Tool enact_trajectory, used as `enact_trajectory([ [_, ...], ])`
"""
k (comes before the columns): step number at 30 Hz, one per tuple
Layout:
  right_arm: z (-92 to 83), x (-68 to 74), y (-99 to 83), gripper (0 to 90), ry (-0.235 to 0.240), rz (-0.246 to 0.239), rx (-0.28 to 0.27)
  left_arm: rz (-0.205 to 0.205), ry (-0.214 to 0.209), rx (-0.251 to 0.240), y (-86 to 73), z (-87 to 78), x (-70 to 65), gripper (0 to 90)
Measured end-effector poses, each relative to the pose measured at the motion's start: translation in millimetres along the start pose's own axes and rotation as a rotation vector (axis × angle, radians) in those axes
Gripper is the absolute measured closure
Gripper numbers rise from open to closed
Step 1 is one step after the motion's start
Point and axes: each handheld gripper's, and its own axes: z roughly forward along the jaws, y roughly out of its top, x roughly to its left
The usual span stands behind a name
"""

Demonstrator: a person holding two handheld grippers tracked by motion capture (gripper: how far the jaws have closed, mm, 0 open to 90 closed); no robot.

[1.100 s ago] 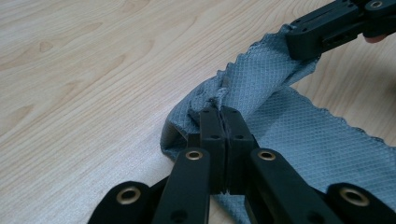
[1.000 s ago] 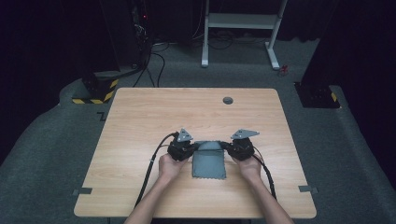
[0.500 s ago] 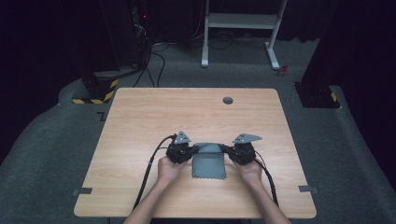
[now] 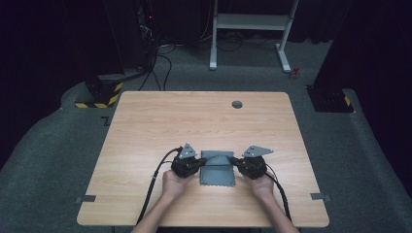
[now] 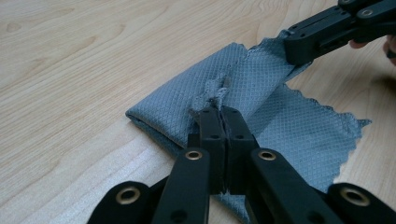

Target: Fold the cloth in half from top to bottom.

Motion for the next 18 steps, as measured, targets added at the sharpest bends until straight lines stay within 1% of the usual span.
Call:
enact_trajectory([
  [4,-5.0,1.2,-3.1,89.6,0.001,-0.001,-0.01,-0.022,-0.019,-0.01,-3.7,1.7,-2.2,88.7],
  [8,-7.2,2.5,-6.7,89.3,0.008,-0.001,-0.005,-0.005,-0.028,-0.009,-6.9,-0.3,-5.9,88.6],
  [11,-6.5,7.1,-11.6,89.2,0.007,-0.023,0.011,0.01,-0.035,0.004,-9.9,-1.7,-7.8,88.5],
  [12,-6.5,8.7,-13.4,89.2,0.008,-0.031,0.011,0.018,-0.034,0.006,-10.7,-2.3,-8.5,88.5],
  [13,-6.9,10.0,-15.0,89.2,0.01,-0.034,0.009,0.018,-0.037,0.008,-11.4,-3.1,-9.5,88.5],
  [14,-7.4,11.0,-16.2,89.2,0.014,-0.035,0.005,0.027,-0.037,0.011,-11.5,-4.3,-9.7,88.5],
  [16,-8.4,13.5,-17.7,89.2,0.019,-0.034,0.002,0.032,-0.034,0.01,-11.5,-6.1,-10.6,88.5],
  [18,-9.3,16.8,-19.5,89.0,0.017,-0.051,0.006,0.036,-0.033,0.014,-11.9,-6.3,-11.6,88.4],
])
